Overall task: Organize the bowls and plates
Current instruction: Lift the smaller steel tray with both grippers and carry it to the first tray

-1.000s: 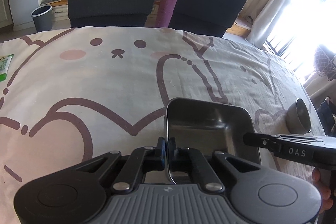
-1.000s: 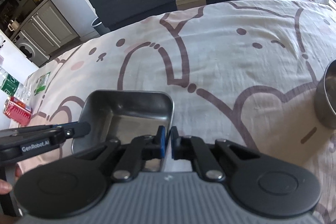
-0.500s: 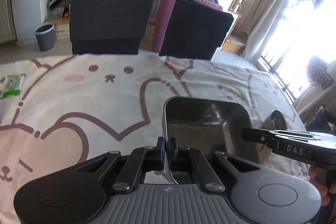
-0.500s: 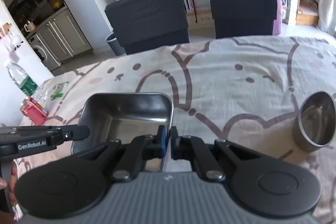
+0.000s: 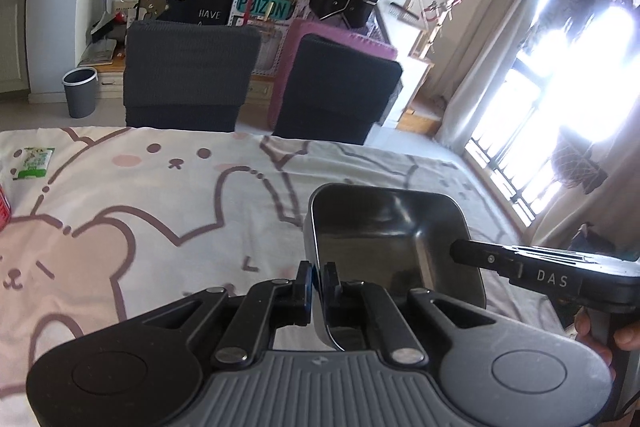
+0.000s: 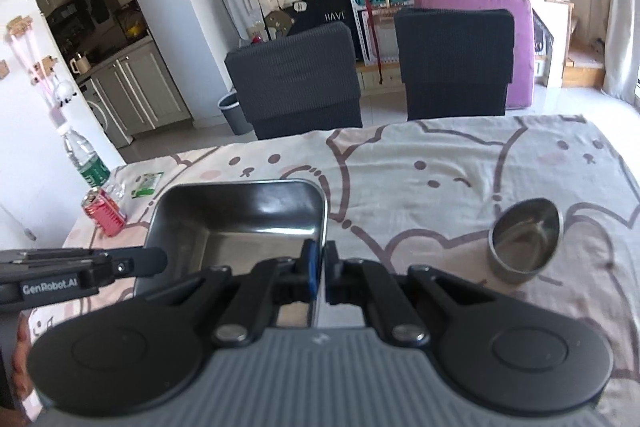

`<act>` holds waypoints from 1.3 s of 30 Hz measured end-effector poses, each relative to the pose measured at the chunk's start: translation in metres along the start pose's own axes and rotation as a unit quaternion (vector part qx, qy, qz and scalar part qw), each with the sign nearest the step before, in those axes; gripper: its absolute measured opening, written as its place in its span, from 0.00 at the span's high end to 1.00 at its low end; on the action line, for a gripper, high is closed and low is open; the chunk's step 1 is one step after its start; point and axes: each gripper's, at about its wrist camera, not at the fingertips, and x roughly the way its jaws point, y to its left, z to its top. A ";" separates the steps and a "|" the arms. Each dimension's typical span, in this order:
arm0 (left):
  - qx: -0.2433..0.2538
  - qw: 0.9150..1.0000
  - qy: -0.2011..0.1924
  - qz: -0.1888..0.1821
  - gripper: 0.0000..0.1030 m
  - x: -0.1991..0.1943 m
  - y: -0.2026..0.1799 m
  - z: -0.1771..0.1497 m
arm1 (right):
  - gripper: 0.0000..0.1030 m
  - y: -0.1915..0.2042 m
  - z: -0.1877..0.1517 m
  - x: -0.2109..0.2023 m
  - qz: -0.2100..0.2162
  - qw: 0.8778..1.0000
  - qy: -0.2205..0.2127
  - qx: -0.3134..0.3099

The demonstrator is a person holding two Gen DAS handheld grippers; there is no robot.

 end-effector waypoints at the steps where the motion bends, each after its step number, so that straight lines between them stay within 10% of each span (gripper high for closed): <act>1: -0.002 1.000 -0.003 -0.005 0.95 -0.005 -0.004 -0.004 | 0.96 -0.002 -0.002 -0.006 0.000 1.000 -0.001 -0.001; 20: 0.023 0.998 0.025 -0.061 0.95 -0.012 -0.069 -0.079 | 0.95 -0.046 -0.081 -0.103 -0.031 0.997 -0.061 0.020; 39: 0.052 0.990 0.114 -0.068 0.94 0.079 -0.131 -0.127 | 0.94 -0.090 -0.114 -0.101 -0.116 0.993 0.005 0.002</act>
